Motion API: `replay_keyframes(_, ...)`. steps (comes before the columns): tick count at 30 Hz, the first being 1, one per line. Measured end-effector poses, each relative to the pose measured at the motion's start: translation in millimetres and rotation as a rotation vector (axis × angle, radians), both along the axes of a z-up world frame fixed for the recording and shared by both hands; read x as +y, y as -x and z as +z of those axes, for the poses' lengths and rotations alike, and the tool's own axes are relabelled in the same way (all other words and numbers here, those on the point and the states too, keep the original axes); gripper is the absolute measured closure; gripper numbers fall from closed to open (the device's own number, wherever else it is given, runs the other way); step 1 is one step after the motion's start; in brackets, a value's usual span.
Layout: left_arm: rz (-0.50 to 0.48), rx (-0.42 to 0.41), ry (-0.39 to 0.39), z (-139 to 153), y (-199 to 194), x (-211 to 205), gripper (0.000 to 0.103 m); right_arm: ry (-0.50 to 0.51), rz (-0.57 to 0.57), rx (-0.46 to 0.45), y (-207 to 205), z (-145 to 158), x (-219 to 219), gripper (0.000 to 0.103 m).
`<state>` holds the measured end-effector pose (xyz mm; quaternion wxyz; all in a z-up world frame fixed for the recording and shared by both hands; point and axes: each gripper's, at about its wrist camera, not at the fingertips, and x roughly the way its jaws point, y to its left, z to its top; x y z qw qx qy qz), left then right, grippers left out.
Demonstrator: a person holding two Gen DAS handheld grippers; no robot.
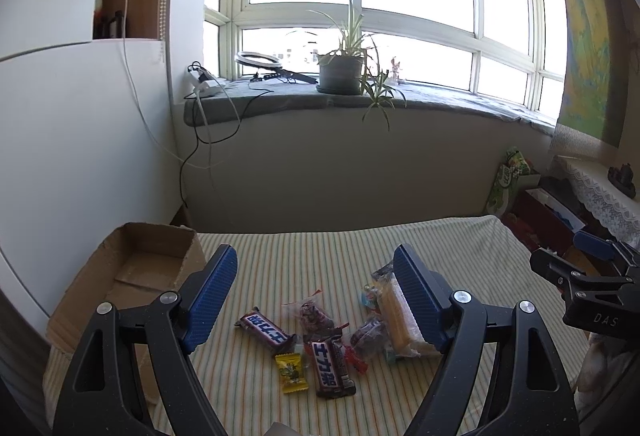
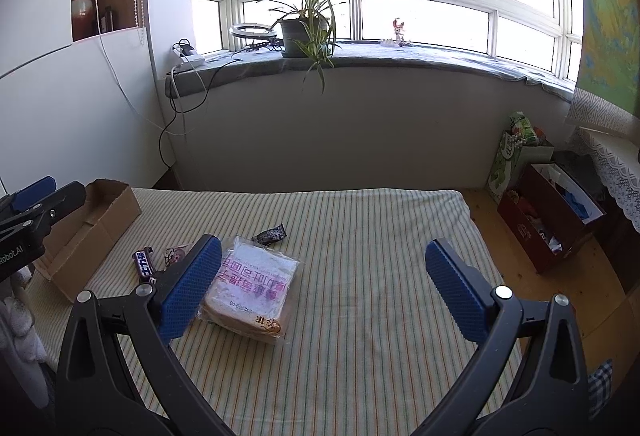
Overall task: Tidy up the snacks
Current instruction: 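Move both tools toward the snacks on the bed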
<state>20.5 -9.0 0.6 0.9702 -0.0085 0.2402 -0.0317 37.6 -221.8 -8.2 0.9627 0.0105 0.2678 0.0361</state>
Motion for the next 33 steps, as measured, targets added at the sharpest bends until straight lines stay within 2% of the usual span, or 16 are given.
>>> replay_keyframes(12, -0.001, 0.002, 0.003, -1, -7, 0, 0.022, -0.012, 0.001, 0.007, -8, -4, -2, 0.000)
replay_keyframes(28, -0.038, 0.035, -0.007, -14, -21, -11, 0.022, -0.076, 0.033, 0.079, -31, -26, -11, 0.000)
replay_keyframes(33, -0.063, 0.066, 0.021, -21, -29, -12, 0.023, -0.095, 0.054, 0.107, -41, -35, -13, 0.000)
